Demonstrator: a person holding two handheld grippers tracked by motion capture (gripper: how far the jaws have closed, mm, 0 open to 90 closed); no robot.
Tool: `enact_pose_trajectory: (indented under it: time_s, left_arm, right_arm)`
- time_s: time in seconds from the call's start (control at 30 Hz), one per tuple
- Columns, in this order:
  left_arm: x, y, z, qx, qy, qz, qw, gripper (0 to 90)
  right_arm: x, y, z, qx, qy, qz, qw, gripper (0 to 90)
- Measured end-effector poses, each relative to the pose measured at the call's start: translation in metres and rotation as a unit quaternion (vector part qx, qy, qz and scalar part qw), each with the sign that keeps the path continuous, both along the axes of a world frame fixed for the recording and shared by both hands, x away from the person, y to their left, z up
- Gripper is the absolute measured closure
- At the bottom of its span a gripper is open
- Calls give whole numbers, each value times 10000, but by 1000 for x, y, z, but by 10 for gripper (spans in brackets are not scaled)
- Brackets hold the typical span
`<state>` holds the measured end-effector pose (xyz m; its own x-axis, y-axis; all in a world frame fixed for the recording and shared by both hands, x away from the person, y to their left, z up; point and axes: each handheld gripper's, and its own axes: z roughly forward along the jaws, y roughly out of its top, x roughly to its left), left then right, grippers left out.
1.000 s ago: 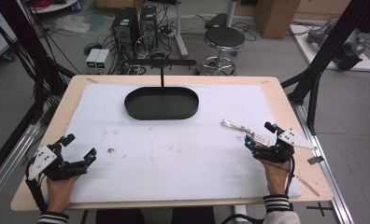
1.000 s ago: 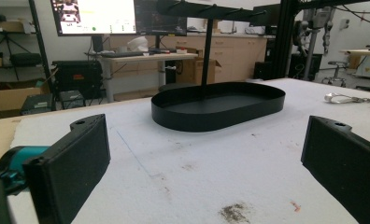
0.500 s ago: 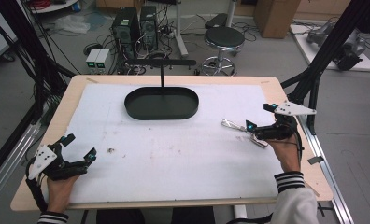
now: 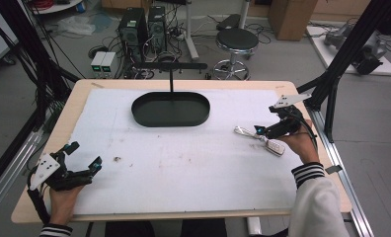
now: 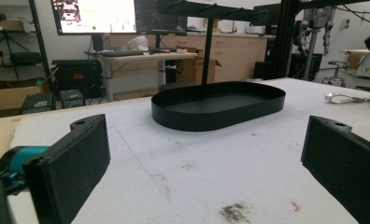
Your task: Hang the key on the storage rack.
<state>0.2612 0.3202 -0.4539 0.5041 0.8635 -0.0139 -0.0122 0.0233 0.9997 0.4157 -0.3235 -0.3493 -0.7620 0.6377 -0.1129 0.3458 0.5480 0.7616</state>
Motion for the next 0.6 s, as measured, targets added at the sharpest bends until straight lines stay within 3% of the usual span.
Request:
enact_pose_trajectory:
  time_s: [0.1, 0.13, 0.27, 0.33, 0.57, 0.6]
  left_arm:
    - [0, 0, 0, 3, -3, 1, 10000, 17]
    - [0, 0, 0, 8, -6, -1, 10000, 17]
    - [0, 0, 0, 15, -9, 2, 10000, 17]
    - [0, 0, 0, 11, -15, 5, 10000, 17]
    - [0, 0, 0, 10, -16, 8, 10000, 17]
    - [0, 0, 0, 15, -25, 10, 10000, 17]
  right_arm:
    - [5, 2, 0, -179, 124, 54, 9997, 4]
    - [10, 5, 0, -339, 188, 151, 9991, 5]
    - [19, 8, -3, -516, 433, 307, 9973, 9]
    - [23, 10, -6, -637, 632, 340, 9954, 43]
    - [32, 16, -20, -1002, 863, 447, 9902, 48]
    - [35, 16, -24, -1047, 959, 570, 9882, 73]
